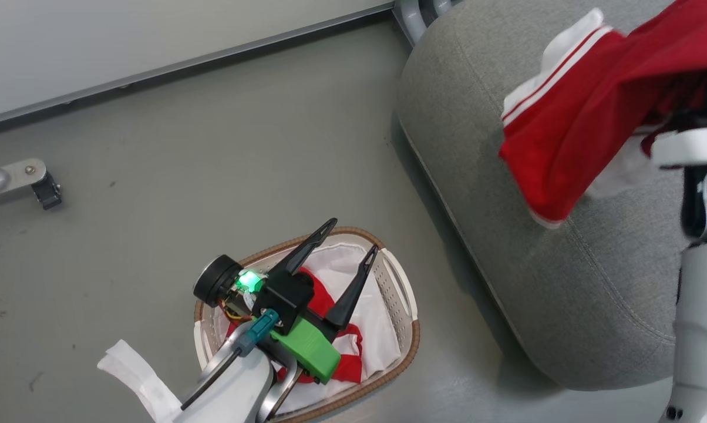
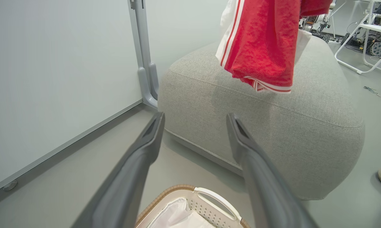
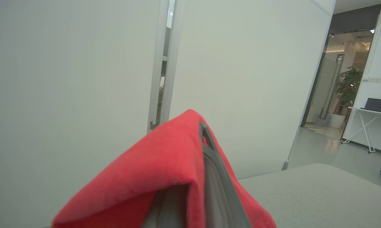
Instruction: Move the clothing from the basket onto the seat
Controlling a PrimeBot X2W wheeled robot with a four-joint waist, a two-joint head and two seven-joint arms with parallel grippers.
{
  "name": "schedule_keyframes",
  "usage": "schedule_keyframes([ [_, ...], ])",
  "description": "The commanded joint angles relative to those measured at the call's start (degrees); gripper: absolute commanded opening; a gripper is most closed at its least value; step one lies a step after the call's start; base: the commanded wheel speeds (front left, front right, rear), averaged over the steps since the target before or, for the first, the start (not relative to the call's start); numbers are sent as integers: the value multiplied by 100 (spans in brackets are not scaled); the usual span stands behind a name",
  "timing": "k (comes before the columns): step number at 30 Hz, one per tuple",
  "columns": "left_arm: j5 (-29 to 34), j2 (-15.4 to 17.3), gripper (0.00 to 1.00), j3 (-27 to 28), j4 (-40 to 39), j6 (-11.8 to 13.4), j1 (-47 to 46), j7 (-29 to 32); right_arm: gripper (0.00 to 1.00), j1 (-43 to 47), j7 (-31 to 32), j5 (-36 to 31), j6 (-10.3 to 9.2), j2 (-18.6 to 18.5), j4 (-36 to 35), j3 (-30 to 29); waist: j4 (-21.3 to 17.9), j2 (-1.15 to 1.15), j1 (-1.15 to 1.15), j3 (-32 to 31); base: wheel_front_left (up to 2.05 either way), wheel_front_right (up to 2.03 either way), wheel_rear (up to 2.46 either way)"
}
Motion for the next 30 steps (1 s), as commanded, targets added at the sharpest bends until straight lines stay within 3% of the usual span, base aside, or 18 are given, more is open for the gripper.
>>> schedule_keyframes([
  [1, 43, 71, 100, -18, -48, -4, -131, 26, 0, -348, -14, -136, -6, -18, 8, -216, 247, 64, 0, 271, 0, 0, 0],
  [4, 95, 103, 100, -74, -138, -1, -206, 85, 0, -1011, -14, -483, -6, -277, 142, -637, 411, 64, 0, 471, 0, 0, 0],
  [10, 240, 158, 100, -234, -350, -1, -357, 182, 0, -2142, -13, -659, -7, -1138, 882, -1288, 800, 64, 0, 889, 0, 0, 0],
  [13, 286, 182, 100, -296, -486, 5, -404, 230, 0, -2379, -14, -808, -7, -1589, 1311, -1465, 981, 64, 0, 1085, 0, 0, 0],
  [18, 327, 253, 100, -325, -727, 59, -476, 329, 0, -2355, -14, -1053, -7, -1939, 1888, -1822, 1202, 64, 0, 1424, 0, 0, 0],
  [30, 251, 417, 100, -279, -909, 198, -346, 393, 0, -1722, -14, -1444, -7, -1535, 2932, -2378, 1371, 64, 0, 1673, 0, 0, 0],
])
